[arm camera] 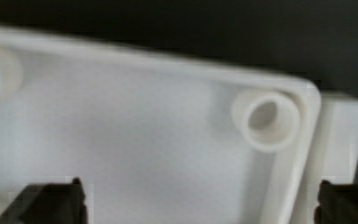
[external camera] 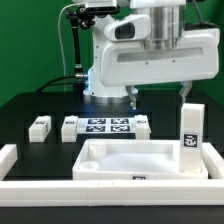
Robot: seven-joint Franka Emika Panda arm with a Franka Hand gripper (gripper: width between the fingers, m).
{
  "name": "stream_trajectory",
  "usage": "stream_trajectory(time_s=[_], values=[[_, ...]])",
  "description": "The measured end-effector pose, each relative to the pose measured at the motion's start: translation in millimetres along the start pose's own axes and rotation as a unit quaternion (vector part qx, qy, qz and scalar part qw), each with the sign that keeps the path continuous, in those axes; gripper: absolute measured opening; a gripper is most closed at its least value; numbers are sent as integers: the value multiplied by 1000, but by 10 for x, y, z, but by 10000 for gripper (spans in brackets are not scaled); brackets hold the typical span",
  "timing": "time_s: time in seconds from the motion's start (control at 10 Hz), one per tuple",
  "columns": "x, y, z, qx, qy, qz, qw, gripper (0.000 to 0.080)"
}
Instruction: Assemble desk
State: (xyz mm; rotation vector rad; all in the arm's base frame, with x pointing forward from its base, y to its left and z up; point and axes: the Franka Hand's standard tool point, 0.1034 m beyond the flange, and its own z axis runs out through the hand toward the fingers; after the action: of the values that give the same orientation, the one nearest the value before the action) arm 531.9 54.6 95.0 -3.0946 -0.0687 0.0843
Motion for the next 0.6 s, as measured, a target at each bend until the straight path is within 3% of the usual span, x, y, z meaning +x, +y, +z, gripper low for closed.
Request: stream_trajectory(time_s=[0.3,0.4,0.6], values=[[-85,-16,5,8,-99,3,995,649],[-158,32,68,19,-149,19,989,649],[-454,48,303,12,-235,42,971,649]])
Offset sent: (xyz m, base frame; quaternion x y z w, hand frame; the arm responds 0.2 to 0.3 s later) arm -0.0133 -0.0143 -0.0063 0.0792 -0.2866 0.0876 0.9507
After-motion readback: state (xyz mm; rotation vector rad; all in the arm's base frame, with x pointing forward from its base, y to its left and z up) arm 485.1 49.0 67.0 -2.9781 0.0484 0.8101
